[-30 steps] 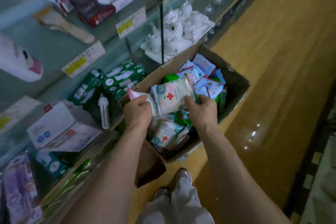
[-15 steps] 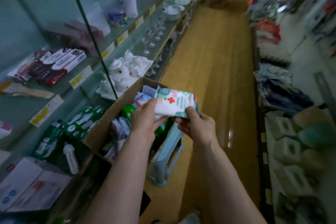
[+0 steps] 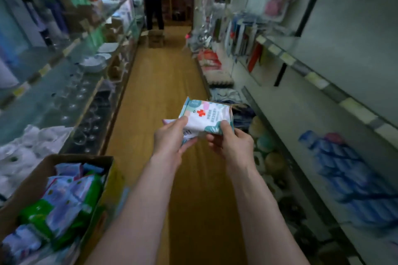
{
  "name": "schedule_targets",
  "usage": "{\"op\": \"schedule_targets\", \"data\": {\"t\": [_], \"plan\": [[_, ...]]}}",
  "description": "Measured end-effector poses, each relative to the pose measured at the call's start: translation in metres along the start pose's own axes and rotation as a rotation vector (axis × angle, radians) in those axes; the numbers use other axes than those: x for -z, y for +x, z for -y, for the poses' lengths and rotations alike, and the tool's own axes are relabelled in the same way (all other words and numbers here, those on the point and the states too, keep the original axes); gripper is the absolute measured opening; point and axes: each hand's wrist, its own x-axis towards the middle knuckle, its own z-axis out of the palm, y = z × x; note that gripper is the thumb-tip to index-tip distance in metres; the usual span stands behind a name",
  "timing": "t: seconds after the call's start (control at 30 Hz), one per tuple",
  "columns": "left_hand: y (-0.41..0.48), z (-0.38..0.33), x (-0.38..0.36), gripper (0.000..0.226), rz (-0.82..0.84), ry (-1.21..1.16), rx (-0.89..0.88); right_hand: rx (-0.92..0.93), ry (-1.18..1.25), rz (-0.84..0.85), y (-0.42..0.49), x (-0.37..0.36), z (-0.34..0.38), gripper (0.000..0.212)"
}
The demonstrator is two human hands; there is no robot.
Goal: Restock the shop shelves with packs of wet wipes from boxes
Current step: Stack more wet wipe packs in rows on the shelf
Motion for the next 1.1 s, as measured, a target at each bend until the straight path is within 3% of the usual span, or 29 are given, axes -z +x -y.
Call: {"op": "schedule_targets", "data": {"t": [0.57, 0.87, 1.1], "plan": [[-0.072, 0.094, -0.301, 0.007, 0.631, 0.204, 0.129, 0.223, 0.191, -0.537, 0.036, 0.25, 0.138, 0.025], [-0.094, 0.144, -0.404, 0.007, 0.857, 0.349, 0.288, 0.37, 0.201, -0.833, 0.042, 0.338, 0.176, 0.02], [-0.094, 0.163, -0.459, 0.01, 1.07, 0.616, 0.221, 0.396, 0.278, -0.968, 0.058, 0.384, 0.193, 0.011]]}}
